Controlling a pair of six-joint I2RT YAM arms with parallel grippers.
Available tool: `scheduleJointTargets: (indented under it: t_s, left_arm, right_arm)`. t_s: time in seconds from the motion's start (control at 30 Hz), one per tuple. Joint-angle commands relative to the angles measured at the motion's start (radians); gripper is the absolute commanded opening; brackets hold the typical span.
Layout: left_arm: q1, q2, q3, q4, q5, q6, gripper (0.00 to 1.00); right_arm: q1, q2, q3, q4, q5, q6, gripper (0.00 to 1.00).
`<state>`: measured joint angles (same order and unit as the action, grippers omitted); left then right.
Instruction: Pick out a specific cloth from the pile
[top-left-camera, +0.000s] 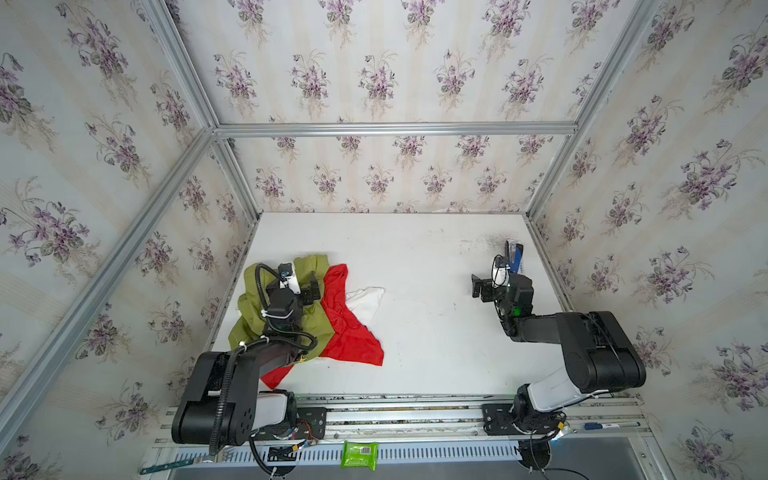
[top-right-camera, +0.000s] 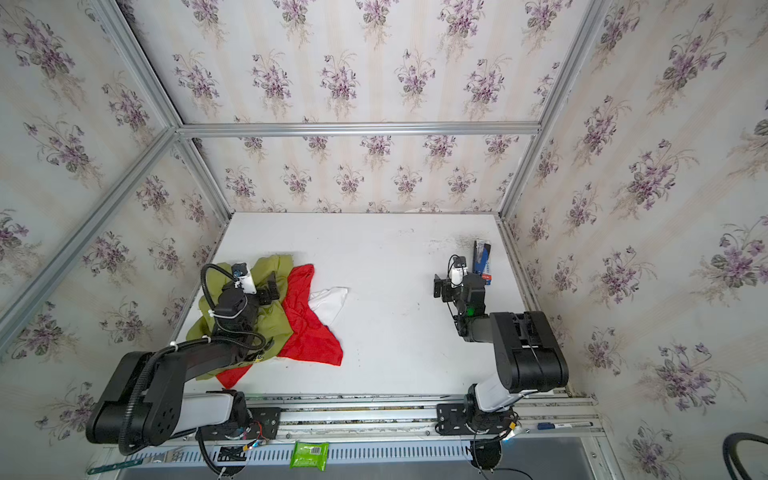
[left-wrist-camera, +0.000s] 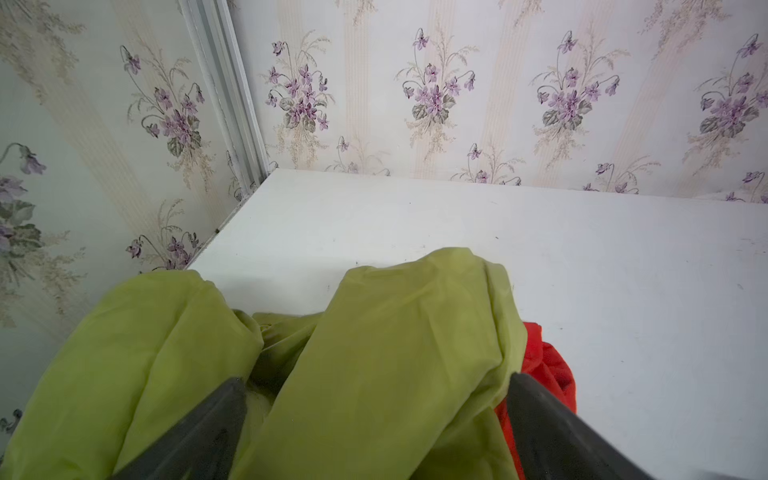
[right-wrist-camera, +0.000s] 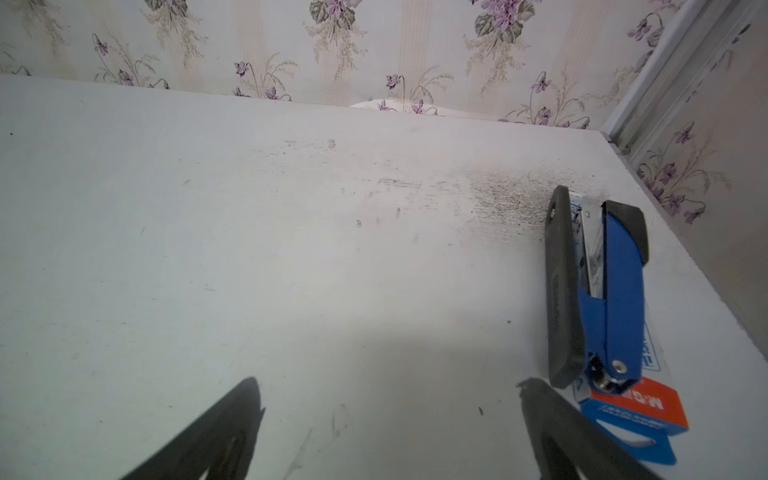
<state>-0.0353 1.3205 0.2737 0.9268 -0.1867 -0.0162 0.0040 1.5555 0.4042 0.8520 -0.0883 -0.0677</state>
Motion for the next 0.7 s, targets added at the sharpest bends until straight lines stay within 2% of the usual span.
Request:
scheduleJointTargets:
  t_s: [0.0, 0.67]
  left_arm:
    - [-0.001, -0.004, 0.001, 0.015, 0.001, 0.003, 1.00]
    - [0.000, -0.003, 0.001, 0.015, 0.001, 0.002, 1.00]
  right_arm:
    - [-0.006, -0.003, -0.005, 0.028, -0.050, -0.001, 1.00]
    - [-0.004, -0.012, -0.019, 0.041, -0.044, -0.003, 1.00]
